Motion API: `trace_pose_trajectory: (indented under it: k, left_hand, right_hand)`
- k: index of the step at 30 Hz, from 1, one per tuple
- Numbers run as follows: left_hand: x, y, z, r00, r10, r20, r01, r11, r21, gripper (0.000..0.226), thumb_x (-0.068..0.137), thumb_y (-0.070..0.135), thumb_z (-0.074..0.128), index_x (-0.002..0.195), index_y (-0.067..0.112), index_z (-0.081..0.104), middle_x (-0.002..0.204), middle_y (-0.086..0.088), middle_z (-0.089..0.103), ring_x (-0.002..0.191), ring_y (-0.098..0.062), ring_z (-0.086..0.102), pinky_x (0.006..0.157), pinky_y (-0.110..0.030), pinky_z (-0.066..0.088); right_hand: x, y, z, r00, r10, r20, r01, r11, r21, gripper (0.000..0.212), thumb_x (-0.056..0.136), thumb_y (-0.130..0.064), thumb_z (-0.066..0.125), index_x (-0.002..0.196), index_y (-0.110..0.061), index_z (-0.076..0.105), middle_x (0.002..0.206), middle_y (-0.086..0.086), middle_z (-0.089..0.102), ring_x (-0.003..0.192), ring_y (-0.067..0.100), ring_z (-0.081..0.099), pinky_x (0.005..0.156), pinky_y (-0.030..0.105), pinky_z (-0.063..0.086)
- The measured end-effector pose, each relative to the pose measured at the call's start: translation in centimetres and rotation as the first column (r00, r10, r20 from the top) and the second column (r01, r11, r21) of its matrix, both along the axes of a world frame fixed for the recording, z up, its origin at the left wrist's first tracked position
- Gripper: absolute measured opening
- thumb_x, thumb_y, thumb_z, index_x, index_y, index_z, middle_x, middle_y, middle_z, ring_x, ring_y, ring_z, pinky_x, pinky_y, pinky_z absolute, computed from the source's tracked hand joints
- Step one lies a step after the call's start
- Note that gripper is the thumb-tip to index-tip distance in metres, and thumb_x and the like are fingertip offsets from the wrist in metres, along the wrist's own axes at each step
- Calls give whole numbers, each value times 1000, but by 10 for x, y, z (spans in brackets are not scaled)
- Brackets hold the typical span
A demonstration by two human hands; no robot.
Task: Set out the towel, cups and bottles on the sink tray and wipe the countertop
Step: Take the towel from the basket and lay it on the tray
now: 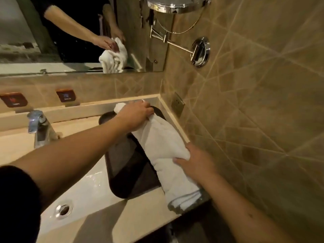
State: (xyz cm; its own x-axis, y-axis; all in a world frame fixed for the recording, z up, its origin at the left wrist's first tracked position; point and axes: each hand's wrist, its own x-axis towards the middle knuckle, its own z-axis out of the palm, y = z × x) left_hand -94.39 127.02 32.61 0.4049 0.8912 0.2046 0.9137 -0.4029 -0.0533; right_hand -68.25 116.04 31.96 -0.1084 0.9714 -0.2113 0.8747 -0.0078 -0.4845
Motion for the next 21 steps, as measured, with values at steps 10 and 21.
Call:
trace_pose_trajectory:
  k: [10,21]
  left_hand:
    - [6,118,-40,993,37,-113,-42,998,-45,31,96,28,52,127,30,59,123,-2,56,113,-28,52,86,-49,43]
    - [38,176,-99,998,62,-9,-63,988,-138,39,99,30,52,138,31,54,140,-6,51,130,-31,42,98,-53,39]
  right_hand:
    - [-18,99,-48,993,-116,-30,114,992,-50,63,85,-60,66,134,-23,53,122,5,63,107,28,61,93,46,52]
    - [-3,138,-92,994,-84,74,89,994,-56,61,91,-61,58,134,-17,52,125,6,62,112,26,59,95,39,47]
